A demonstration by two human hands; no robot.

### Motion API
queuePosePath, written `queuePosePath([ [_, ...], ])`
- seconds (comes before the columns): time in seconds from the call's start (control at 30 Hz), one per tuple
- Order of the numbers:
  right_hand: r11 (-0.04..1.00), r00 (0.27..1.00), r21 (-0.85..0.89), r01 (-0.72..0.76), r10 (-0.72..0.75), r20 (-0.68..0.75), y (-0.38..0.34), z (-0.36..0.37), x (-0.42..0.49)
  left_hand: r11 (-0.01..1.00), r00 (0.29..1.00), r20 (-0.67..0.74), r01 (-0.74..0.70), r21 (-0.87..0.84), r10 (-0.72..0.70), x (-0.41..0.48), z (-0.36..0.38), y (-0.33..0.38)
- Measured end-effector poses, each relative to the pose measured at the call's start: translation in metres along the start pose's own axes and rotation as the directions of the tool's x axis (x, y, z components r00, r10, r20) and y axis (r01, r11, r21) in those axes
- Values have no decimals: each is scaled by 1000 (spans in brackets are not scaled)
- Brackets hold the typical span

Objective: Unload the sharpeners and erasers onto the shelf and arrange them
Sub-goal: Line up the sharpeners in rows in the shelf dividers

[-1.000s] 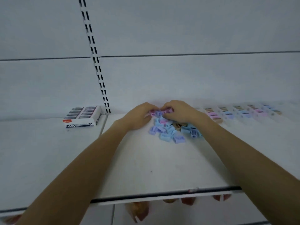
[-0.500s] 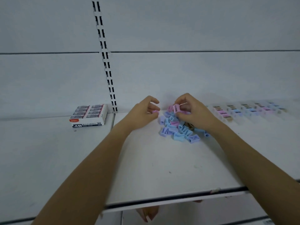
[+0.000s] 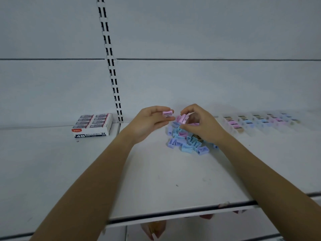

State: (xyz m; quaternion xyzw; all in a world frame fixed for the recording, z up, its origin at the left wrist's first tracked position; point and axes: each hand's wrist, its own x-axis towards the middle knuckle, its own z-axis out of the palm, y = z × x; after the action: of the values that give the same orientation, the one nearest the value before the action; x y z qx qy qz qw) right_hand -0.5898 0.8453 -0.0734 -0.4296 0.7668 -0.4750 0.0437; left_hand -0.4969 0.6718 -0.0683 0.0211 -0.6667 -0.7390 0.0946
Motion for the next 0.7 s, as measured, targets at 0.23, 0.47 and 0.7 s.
queuePosePath([
  [0.23, 979, 992, -172, 108, -117, -43, 1, 2, -2, 996, 994, -97, -42, 82, 50, 1, 7, -1],
  [0.47, 957, 990, -256, 133, -142, -16, 2, -5, 3, 951, 969, -182, -110, 289, 168, 1, 18, 3],
  [0.7, 989, 995, -112, 94, -97, -22, 15, -77, -1, 849, 938, -150, -205, 487, 313, 29, 66, 16],
])
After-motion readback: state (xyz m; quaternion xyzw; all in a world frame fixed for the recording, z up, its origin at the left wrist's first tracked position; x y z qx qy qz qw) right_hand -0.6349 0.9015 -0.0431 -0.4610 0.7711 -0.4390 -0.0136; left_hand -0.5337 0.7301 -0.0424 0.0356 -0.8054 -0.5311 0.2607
